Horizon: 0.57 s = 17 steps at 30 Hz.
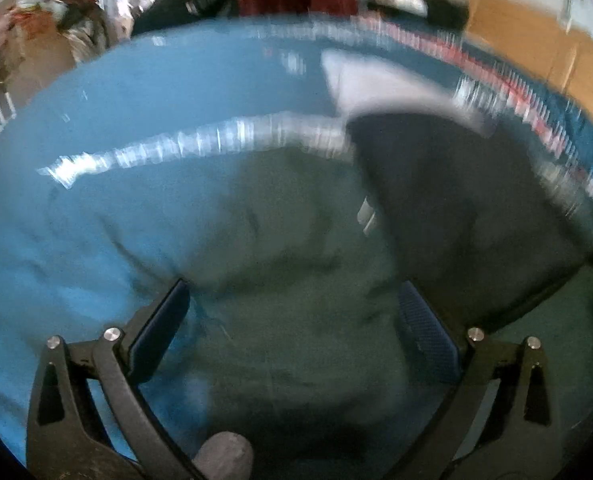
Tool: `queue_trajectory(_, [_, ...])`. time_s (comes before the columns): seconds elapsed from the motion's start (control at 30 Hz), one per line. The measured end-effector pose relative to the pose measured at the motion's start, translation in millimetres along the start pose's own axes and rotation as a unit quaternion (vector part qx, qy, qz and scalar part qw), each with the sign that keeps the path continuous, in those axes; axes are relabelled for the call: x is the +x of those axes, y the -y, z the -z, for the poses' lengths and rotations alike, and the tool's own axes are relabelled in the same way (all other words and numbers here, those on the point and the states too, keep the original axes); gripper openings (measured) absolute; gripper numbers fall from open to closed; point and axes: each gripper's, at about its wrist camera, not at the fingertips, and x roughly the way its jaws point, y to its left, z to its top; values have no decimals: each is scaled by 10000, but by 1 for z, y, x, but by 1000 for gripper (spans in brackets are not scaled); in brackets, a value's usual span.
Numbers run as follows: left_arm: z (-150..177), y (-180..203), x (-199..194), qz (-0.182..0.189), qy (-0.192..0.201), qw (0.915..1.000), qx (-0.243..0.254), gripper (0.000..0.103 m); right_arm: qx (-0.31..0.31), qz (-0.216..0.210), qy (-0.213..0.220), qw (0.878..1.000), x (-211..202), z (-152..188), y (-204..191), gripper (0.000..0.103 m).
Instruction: Fold large clothes
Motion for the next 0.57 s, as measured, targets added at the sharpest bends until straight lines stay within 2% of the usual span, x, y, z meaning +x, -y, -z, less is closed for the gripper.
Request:
queue_trajectory(0.07, [-12,18,-54,-92,663,9975,208,103,-115,-153,419,9989,-54,-17,-19,103])
queue_trajectory(0.1, [-16,29,-87,-196,1092,9931,388,103,-237,-170,713,9970,-85,-24,-30,103])
queue_trajectory(0.17, [-20,43,-137,-210,1659,9846,508,103,-419,141,1507,9876,-158,-32,-60,103])
queue_trajectory(0.2, [-20,47,-157,-168,1866,9810,499,103,-380,198,1650,9854,-172,-32,-67,103])
queue_trajectory(0.23, [-17,54,-183,-80,2149,9756,451,103,-209,107,1665,9858,-187,-32,-72,103])
queue_trajectory(0.27, [-14,57,-197,14,2270,9728,456,103,6,-119,1460,9892,-190,-33,-74,103])
queue_trajectory(0.33, [-14,57,-211,139,2262,9727,493,103,80,-529,927,9943,-182,-36,-81,103])
queue_trajectory(0.4, [-9,58,-222,170,2293,9719,494,103,-99,-175,850,9962,-175,-33,-92,103])
queue_trajectory(0.57, [-3,43,-219,138,1967,9797,367,103,125,-346,440,9984,-162,-27,-95,103])
